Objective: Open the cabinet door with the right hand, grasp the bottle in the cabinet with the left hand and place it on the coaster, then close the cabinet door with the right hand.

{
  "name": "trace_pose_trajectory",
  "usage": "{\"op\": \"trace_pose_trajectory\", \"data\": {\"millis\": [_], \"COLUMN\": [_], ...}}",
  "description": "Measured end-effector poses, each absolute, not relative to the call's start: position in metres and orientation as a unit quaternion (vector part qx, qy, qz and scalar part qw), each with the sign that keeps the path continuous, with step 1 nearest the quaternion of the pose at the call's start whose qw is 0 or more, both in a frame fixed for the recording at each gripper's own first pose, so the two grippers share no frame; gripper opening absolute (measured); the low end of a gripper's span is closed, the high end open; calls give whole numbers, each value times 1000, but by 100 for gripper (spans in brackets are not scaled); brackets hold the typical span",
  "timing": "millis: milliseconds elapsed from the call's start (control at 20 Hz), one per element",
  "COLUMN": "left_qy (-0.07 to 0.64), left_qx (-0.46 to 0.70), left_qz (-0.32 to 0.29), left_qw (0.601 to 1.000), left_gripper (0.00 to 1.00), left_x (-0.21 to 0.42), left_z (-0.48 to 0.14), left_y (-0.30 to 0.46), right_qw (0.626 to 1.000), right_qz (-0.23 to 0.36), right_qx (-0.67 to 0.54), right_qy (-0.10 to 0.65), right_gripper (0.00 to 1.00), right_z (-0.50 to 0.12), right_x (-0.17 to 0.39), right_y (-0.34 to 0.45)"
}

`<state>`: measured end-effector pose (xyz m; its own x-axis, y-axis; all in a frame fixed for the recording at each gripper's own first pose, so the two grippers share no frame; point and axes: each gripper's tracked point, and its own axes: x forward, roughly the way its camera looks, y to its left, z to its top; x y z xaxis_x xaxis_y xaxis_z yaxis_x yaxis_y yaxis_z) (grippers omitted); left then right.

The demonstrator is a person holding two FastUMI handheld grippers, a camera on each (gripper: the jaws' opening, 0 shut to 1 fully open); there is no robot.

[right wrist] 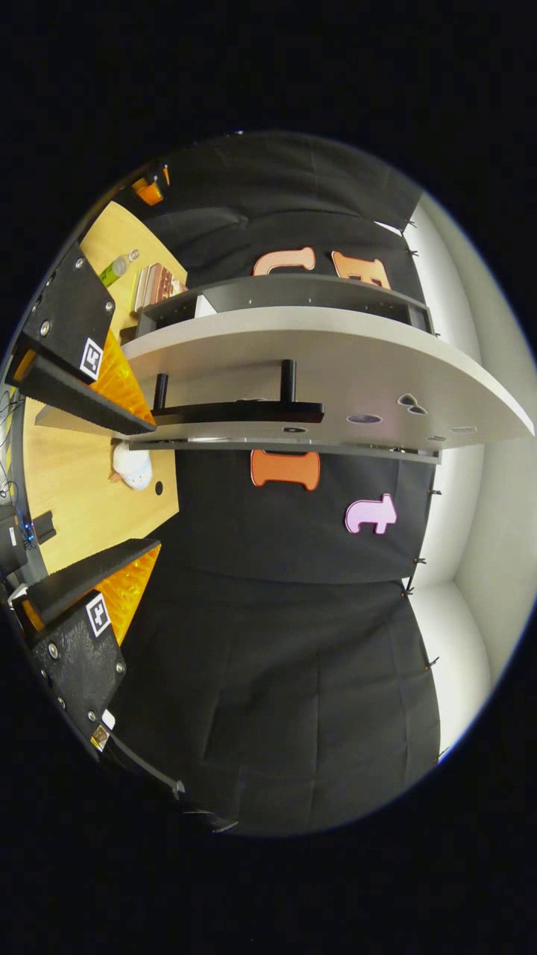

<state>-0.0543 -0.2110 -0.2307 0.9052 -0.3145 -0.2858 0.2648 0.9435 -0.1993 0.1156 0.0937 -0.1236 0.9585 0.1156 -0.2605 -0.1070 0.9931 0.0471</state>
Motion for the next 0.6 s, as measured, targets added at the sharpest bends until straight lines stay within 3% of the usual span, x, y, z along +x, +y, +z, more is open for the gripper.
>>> {"op": "trace_pose_trajectory", "data": {"millis": [300, 600], "left_qy": [114, 127], "left_qx": [-23, -14], "left_qz": [-144, -133], "left_qw": [983, 983], "left_gripper": [96, 95], "left_x": [-43, -38], "left_z": [-176, -169], "left_y": [-166, -134], "right_qw": [988, 987], "right_qz": [77, 88], "right_qx": [38, 46], "right_qy": [129, 124], "right_gripper": [89, 89], "right_z": [-122, -119], "right_x": [109, 106], "right_y": [137, 175]}}
